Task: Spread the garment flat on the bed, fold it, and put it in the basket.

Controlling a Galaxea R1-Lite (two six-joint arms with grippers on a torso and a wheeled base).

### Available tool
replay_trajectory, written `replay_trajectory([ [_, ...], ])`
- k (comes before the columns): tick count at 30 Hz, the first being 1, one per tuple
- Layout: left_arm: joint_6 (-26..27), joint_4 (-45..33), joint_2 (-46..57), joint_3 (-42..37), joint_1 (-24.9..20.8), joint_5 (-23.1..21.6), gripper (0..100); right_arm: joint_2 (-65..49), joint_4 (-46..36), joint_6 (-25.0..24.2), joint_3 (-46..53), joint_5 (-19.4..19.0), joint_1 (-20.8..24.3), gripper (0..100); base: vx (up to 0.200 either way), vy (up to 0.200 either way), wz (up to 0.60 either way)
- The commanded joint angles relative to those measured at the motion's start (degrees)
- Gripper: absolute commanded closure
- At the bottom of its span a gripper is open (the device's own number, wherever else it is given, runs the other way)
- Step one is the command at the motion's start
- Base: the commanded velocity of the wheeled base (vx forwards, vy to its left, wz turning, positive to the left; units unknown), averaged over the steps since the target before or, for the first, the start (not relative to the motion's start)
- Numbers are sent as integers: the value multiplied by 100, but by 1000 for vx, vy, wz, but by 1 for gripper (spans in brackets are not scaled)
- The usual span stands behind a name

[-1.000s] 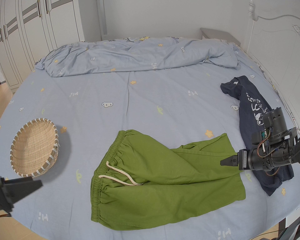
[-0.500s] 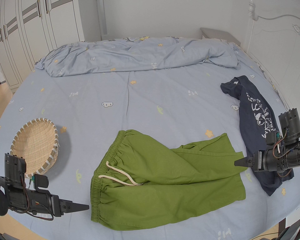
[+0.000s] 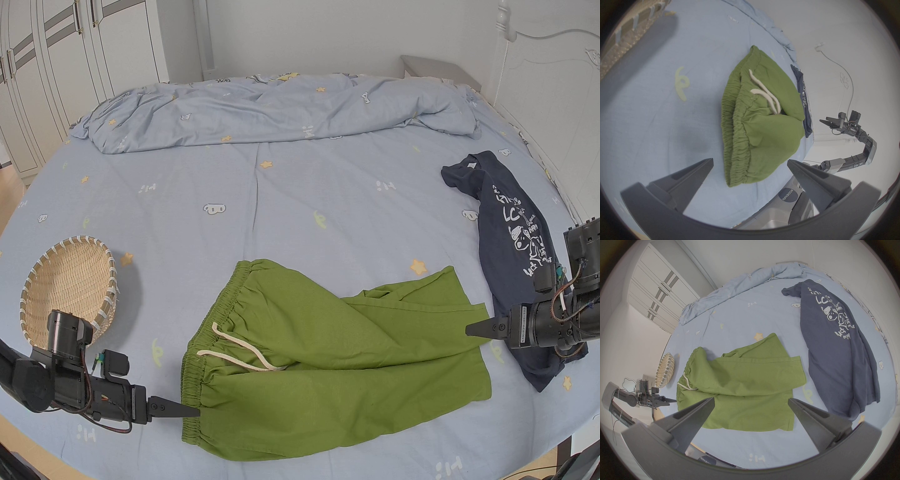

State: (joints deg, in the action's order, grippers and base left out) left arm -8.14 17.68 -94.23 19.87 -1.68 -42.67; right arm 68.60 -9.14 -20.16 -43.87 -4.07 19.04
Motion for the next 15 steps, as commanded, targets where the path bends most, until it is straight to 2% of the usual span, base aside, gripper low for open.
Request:
replay_trajectory([
  [1,15,219,-737,131,-69,22,0,-39,0,4,2,12,-23,0,0,0,0],
  [12,-38,271,-1001,430,-271,-58,0,-198,0,12,19,20,-50,0,0,0,0],
  [15,-126,280,-1080,509,-473,-268,0,-189,0,48,81,20,-120,0,0,0,0],
])
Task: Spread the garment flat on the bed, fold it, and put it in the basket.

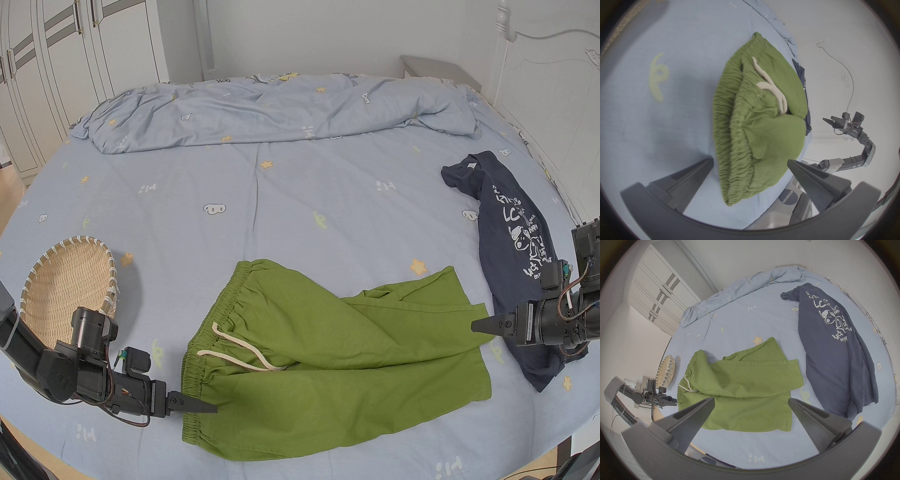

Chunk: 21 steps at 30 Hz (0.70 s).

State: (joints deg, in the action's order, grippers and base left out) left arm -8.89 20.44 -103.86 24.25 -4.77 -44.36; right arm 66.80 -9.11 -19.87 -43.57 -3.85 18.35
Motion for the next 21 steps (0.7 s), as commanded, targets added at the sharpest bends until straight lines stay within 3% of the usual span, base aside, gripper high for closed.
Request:
replay_trajectory([
  [1,-52,3,-117,71,-165,-99,0,-10,-3,18,50,-1,-51,0,0,0,0],
  [9,-131,3,-90,45,-314,-275,0,-1,-3,10,85,-10,-68,0,0,0,0],
  [16,-377,3,270,-210,-323,-820,0,-27,5,18,77,-10,-393,0,0,0,0],
  [21,-368,-5,279,-359,-341,-793,0,-141,5,18,85,-28,-393,0,0,0,0],
])
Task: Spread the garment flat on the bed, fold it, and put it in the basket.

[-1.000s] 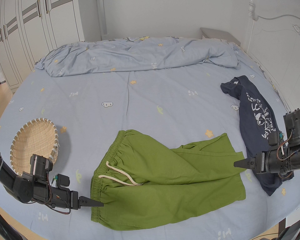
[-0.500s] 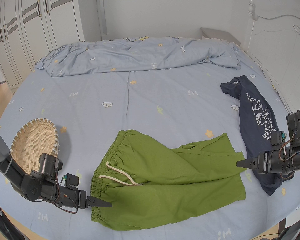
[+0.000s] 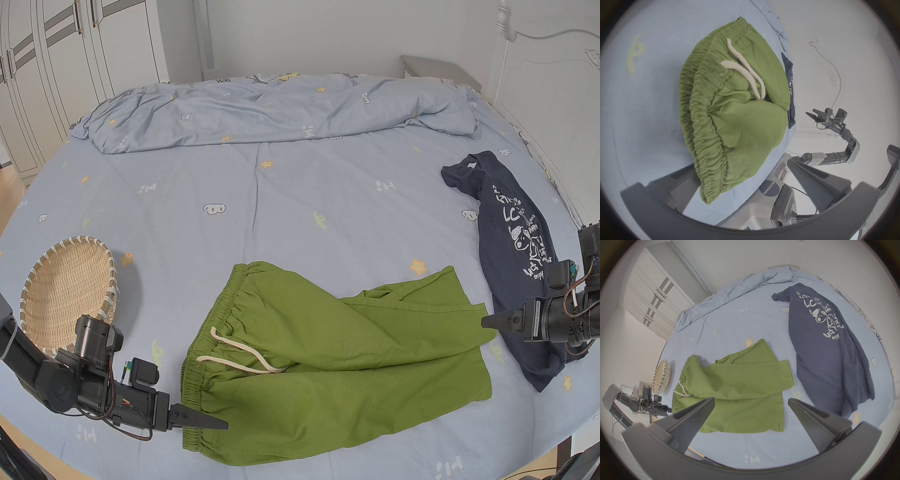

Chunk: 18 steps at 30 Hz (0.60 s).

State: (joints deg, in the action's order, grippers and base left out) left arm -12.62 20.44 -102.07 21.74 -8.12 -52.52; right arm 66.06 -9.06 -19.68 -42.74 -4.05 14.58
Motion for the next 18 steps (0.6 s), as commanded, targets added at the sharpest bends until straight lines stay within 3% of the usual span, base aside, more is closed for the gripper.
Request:
replay_trajectory([
  [1,14,-5,91,-117,3,22,0,-67,0,-1,-6,-8,-17,0,0,0,0],
  [3,14,-5,91,-152,12,31,0,-67,0,-1,-15,-8,-17,0,0,0,0],
  [4,22,-5,100,-178,21,49,100,-67,0,-1,-15,-8,-17,0,0,0,0],
  [11,22,-23,12,-143,47,66,100,-49,0,-10,3,-79,-34,0,0,0,0],
  [13,31,-58,-14,-170,100,93,100,-14,0,-45,-6,-509,-219,0,0,0,0],
  [18,31,-67,29,-266,443,93,100,654,0,69,-15,-2821,-1572,0,0,0,0],
])
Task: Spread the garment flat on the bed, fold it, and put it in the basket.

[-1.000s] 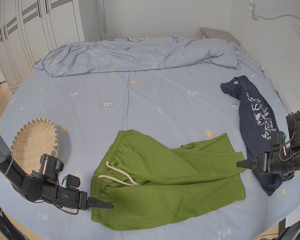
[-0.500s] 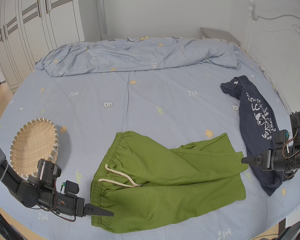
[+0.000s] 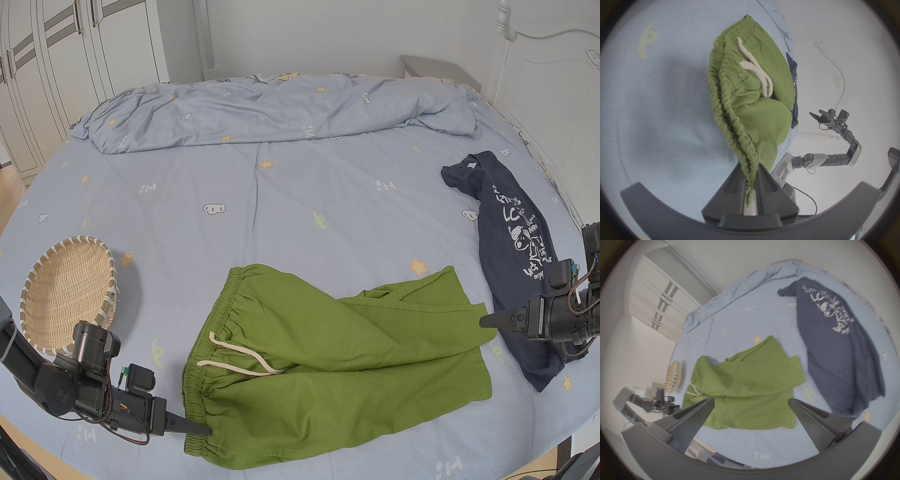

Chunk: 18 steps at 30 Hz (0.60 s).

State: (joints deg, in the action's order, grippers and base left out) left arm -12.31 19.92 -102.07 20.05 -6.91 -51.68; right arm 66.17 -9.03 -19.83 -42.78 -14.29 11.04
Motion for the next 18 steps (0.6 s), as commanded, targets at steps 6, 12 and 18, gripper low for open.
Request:
replay_trajectory([
  [6,1,-14,276,-318,823,8,100,1152,-11,1017,498,-2351,-1737,0,0,0,0],
  [12,10,12,302,-476,1175,26,100,1952,104,1518,824,-2351,-1702,0,0,0,0],
  [18,10,30,267,-432,1359,35,100,2251,675,1526,1114,-2351,-1658,0,0,0,0],
])
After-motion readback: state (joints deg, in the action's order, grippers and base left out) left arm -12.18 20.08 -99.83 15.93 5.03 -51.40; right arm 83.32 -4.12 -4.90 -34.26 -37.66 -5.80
